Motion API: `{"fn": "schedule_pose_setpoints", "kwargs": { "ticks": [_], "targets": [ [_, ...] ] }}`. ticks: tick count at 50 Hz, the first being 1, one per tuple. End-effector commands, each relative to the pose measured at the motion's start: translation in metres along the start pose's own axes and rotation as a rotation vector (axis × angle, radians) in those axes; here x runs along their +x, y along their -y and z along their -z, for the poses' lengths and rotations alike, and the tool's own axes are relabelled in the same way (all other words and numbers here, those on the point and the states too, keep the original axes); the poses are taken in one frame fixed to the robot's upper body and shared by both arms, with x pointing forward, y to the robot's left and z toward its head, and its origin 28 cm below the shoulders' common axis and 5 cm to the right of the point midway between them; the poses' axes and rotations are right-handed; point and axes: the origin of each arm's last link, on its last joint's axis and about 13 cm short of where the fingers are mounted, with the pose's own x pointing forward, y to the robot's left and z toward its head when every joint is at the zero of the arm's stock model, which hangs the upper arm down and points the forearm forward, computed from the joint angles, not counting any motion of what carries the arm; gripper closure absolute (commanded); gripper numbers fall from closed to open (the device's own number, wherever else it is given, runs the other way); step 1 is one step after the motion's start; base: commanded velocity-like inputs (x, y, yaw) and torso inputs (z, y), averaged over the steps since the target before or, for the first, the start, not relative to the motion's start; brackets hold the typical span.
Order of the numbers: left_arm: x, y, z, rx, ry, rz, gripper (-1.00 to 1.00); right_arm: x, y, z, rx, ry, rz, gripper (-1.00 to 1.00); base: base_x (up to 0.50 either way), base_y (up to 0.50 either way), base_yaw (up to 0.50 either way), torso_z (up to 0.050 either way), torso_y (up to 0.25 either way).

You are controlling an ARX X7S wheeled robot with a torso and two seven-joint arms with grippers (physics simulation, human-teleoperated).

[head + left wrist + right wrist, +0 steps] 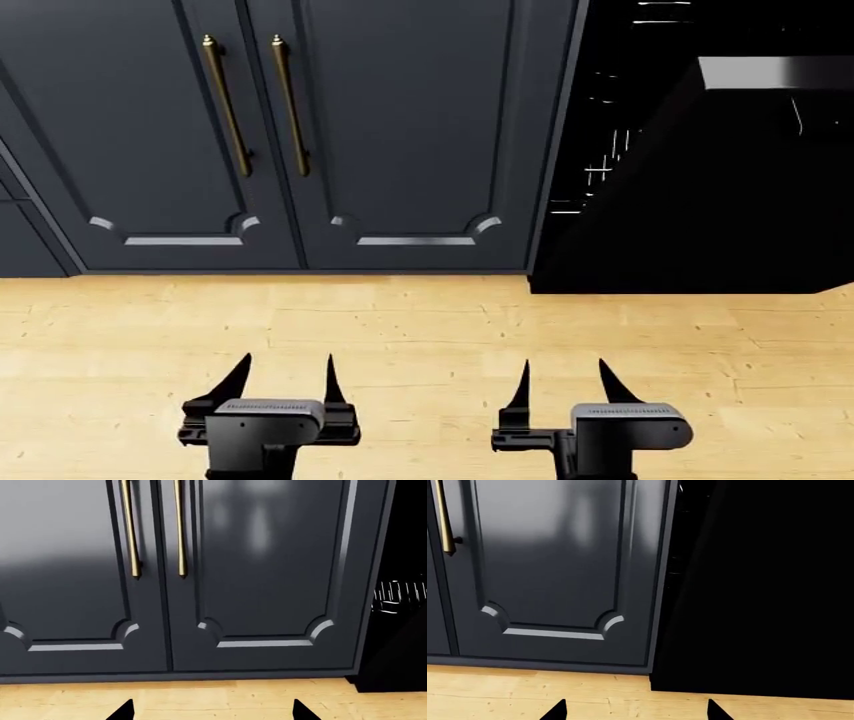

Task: Close the dishwasher door

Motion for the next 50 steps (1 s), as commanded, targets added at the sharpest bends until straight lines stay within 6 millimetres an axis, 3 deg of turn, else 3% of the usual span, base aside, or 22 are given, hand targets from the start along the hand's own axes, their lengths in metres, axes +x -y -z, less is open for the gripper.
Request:
{"fn": "schedule_pose_setpoints", "kwargs": {
  "ticks": [1,50],
  "targets": [
    [0.0002,-0.0001,-0.0012,-0.019,-0.003,0.003,-1.00,0.0001,0.0001,-0.0003,0.010,-0.004,-0.003,-1.00,0.00,-0.50,0.00,0.000,0.000],
    [0.0006,0.0008,0.0009,-0.023,-0.027,0.022,-1.00,0.0008,-0.0002,0.0008,0.020,-0.017,-0.017,-1.00,0.00,-0.50,0.00,0.000,0.000]
  ]
}}
